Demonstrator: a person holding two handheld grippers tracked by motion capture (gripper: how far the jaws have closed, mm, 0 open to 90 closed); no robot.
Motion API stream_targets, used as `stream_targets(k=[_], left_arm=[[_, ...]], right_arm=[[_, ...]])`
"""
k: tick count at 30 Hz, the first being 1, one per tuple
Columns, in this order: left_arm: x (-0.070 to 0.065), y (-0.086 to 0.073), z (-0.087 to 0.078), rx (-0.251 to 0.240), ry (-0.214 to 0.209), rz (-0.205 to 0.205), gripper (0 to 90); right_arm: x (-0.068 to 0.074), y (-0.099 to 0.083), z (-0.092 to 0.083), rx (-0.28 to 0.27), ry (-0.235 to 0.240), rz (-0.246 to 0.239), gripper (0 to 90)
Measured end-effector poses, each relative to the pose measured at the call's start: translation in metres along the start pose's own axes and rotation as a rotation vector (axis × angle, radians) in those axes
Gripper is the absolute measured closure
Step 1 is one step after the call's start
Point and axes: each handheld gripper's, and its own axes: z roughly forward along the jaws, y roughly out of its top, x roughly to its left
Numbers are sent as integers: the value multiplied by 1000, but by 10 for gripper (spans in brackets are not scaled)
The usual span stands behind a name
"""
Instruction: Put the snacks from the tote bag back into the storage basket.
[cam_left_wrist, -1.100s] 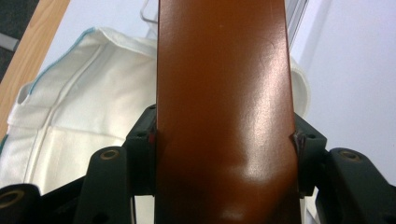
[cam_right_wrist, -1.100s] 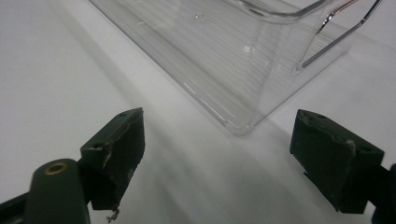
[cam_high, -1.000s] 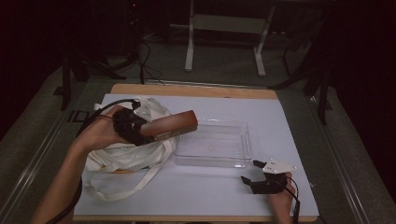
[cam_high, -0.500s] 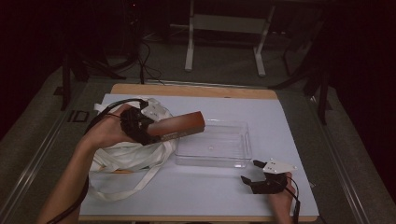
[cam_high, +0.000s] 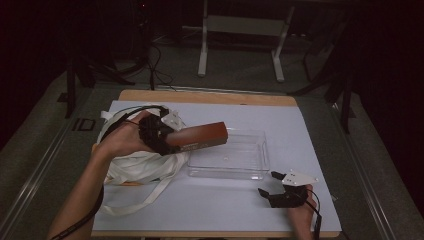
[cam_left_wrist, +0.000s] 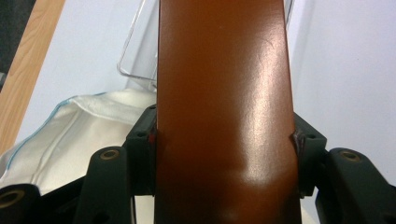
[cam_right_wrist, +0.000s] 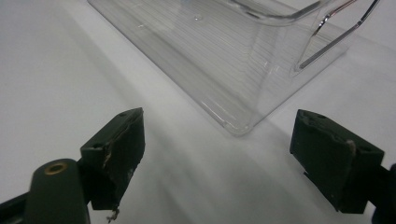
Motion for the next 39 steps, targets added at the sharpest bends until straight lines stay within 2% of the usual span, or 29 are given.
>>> stream_targets(k=[16,39], left_arm=[[1,17,10,-4,-21,33,434],[2,32,22,-10,-44,72,434]], right_arm=[[0,0,0,0,1,1,179],[-1,0,0,-2,3,1,179]])
